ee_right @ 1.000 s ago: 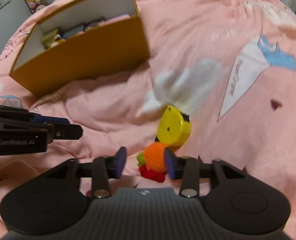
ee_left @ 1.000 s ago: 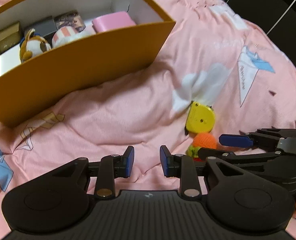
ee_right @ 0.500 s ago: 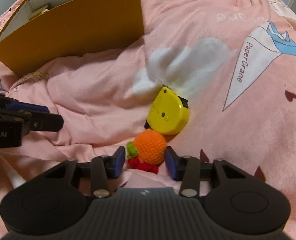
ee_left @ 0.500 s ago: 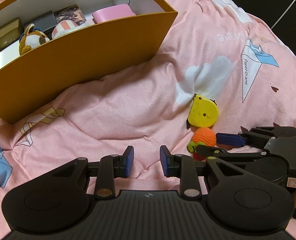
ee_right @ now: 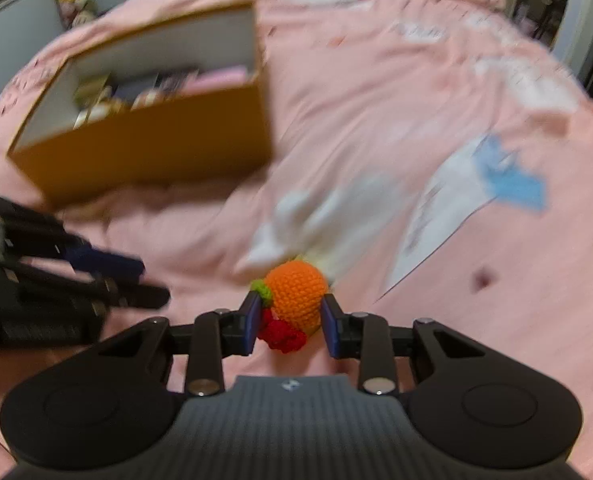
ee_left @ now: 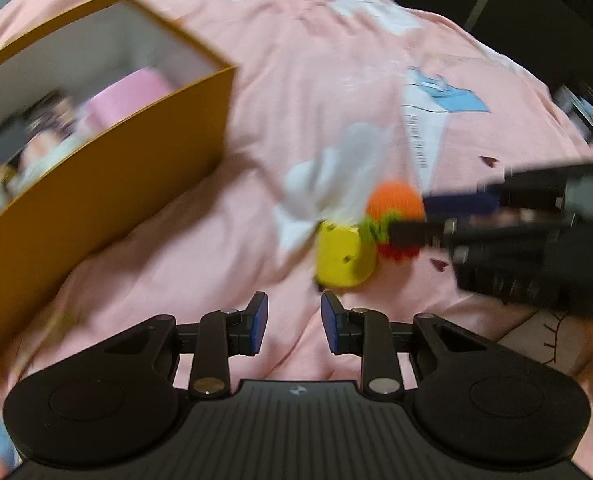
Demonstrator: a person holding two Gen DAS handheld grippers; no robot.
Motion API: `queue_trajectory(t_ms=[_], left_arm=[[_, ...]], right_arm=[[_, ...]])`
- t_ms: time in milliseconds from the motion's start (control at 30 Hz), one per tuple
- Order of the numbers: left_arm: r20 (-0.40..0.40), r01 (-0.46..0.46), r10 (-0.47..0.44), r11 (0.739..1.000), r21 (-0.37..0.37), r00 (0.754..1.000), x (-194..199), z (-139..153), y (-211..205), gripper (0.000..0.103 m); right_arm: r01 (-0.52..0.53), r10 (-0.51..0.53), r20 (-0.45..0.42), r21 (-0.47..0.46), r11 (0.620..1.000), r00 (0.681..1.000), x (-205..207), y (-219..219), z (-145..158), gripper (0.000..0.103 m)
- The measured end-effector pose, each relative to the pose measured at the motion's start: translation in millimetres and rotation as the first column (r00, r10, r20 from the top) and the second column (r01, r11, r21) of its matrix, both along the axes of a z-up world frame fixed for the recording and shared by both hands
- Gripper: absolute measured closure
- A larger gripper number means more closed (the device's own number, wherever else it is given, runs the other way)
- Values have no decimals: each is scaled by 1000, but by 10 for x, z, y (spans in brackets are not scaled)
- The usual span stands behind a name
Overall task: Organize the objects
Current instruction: 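Grasp the yellow tape measure with the left tool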
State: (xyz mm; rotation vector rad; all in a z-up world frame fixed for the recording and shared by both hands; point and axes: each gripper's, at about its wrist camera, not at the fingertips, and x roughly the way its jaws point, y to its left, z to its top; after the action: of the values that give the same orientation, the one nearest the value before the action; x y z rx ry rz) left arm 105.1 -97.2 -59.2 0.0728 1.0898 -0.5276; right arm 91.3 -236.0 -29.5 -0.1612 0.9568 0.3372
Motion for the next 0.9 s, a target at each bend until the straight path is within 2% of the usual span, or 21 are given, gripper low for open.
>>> queue_trajectory(t_ms=[33, 133, 200, 267, 633, 767, 900], left_arm=[[4, 20, -20, 1000, -4, 1000, 39, -17, -60, 68], [5, 78, -78, 997, -22, 997, 121, -101, -234, 56], [10, 125, -124, 992, -34, 992, 155, -174, -345, 41], [9, 163, -163, 985, -51, 987, 187, -241, -426, 32], [-81, 131, -135, 990, -52, 988, 440, -626, -656, 30], [-105, 108, -114, 992, -58, 988, 459, -697, -666, 44], [-102, 103, -108, 993, -58, 989, 422, -699, -675, 46]], right_arm=[[11, -11, 20, -1, 1000, 1000, 25, -41, 58, 69], [42, -42, 55, -2, 999, 998, 118, -154, 151, 69], [60, -60, 56, 2, 998, 997, 174, -223, 161, 69], [77, -77, 48, 7, 997, 996, 207, -286, 142, 69], [98, -98, 7, 19, 995, 995, 302, -441, -49, 69], [95, -95, -1, 13, 995, 996, 348, -455, -105, 69], [98, -98, -10, 12, 995, 995, 387, -463, -139, 69]])
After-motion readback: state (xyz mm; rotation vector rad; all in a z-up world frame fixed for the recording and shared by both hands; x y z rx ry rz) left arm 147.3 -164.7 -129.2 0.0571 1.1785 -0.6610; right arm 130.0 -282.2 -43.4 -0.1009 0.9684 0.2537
